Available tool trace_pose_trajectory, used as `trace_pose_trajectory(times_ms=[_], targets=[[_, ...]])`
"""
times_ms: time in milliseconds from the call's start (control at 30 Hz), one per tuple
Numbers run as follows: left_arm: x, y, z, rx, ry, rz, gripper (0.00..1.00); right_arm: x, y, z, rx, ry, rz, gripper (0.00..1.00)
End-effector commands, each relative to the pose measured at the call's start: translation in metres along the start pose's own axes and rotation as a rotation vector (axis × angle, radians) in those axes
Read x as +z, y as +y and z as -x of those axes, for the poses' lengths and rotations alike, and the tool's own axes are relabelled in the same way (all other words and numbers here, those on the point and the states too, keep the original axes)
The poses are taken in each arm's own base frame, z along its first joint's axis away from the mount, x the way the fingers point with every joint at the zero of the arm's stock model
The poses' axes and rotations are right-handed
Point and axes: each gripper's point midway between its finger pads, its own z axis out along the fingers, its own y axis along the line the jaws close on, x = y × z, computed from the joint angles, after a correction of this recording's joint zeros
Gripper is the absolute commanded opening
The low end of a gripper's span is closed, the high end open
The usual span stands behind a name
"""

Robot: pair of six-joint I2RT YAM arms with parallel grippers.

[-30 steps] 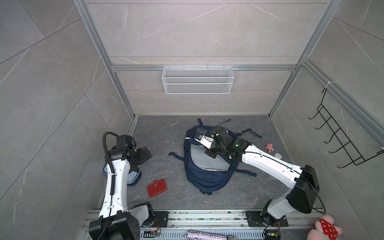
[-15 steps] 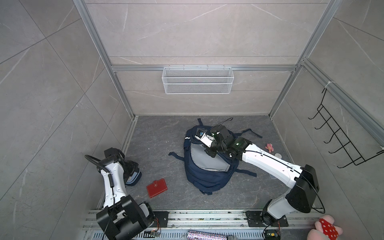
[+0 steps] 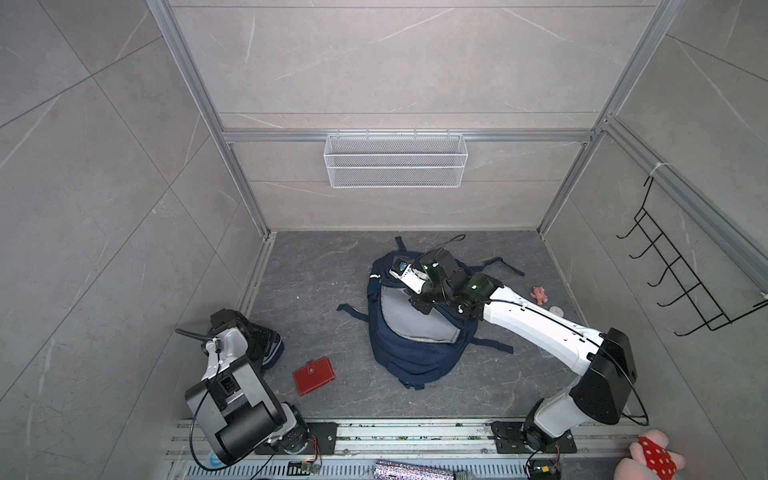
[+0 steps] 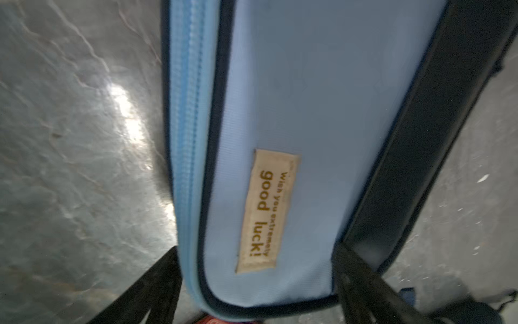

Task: Pack the student bag
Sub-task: 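Release the zipper and reach the left gripper to grasp the light-blue pencil case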

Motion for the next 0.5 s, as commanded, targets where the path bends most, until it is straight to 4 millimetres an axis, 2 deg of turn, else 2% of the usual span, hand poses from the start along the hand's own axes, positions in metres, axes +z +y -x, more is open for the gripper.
trace_pose_trajectory(times_ms=[0, 67, 200, 333, 467], targets=[[0.006, 0.000, 0.002, -0.011, -0.019, -0.028, 0.66, -0.017, -0.022, 0.025, 0.039, -0.068, -0.059, 0.00], [0.006, -0.002, 0.000, -0.012, -0.025, -0.050, 0.36, -0.019, -0.025, 0.027, 0.050, -0.068, -0.062, 0.00], [0.004, -0.005, 0.000, -0.009, -0.034, -0.081, 0.02, -0.023, -0.028, 0.032, 0.053, -0.064, -0.064, 0.00], [-0.005, -0.014, 0.002, 0.014, -0.049, -0.123, 0.00, -0.026, -0.031, 0.035, 0.058, -0.057, -0.075, 0.00], [-0.021, -0.036, 0.002, 0.057, -0.044, -0.214, 0.00, -0.027, -0.035, 0.037, 0.075, -0.050, -0.086, 0.00]])
